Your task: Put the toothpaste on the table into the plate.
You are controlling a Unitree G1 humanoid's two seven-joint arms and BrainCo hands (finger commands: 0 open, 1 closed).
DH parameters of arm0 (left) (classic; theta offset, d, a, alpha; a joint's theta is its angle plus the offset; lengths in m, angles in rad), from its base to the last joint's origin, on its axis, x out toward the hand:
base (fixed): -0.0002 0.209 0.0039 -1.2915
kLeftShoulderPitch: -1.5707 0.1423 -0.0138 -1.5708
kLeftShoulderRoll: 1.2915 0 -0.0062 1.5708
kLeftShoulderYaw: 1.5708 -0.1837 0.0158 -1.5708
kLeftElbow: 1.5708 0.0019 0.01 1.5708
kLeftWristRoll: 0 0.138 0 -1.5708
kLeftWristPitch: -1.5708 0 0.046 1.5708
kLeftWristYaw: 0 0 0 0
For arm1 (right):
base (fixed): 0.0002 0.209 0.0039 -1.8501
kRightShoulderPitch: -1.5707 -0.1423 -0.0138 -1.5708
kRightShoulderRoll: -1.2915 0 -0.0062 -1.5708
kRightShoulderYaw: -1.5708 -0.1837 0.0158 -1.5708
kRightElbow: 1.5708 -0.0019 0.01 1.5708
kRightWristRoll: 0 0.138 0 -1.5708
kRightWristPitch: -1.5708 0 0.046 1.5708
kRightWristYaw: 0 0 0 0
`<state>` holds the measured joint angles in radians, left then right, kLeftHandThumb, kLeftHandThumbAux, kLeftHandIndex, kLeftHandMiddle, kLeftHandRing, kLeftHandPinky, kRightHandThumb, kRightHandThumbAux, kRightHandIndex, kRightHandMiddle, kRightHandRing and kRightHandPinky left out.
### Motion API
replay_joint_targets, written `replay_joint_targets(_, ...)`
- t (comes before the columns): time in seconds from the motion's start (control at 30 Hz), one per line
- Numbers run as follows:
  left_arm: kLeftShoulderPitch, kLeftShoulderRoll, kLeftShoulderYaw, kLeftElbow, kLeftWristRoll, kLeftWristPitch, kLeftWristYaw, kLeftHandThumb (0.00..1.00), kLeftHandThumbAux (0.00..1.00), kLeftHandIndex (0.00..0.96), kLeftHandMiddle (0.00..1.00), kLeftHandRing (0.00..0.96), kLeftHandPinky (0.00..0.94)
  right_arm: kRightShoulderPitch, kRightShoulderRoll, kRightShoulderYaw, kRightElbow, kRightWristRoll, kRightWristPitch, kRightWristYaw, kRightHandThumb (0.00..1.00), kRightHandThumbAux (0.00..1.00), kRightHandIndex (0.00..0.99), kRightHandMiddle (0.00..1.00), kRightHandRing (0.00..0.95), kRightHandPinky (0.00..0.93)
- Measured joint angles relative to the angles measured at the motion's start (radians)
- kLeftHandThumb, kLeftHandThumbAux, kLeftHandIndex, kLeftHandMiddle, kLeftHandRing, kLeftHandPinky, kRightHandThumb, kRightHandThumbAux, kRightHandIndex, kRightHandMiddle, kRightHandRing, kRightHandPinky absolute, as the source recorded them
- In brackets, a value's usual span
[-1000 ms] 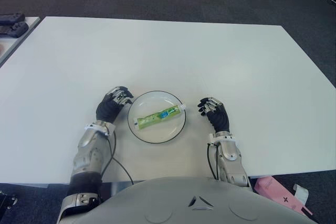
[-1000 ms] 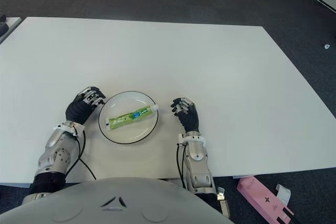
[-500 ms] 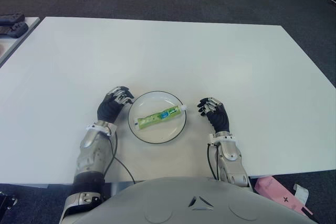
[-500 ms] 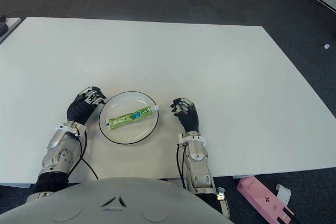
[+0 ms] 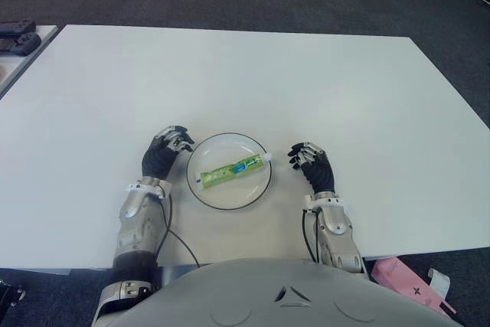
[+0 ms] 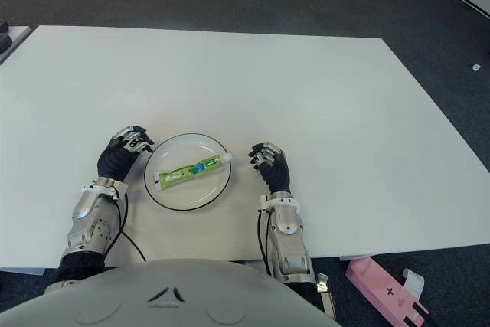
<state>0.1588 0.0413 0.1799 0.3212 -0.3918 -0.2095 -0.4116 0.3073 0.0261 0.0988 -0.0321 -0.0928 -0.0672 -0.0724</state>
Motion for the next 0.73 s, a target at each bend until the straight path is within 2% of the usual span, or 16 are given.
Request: replay_joint_targets(0.73,0.029,-0.03,0.0,-0.05,-0.011,0.034,0.022,0.715,0.714,0.437,0.587,0.564,0.545,-0.005,-0.011,-0.006,0.014,0.0,-0.01,0.012,0.709,0.727,0.431,0.533,0.546,0.557)
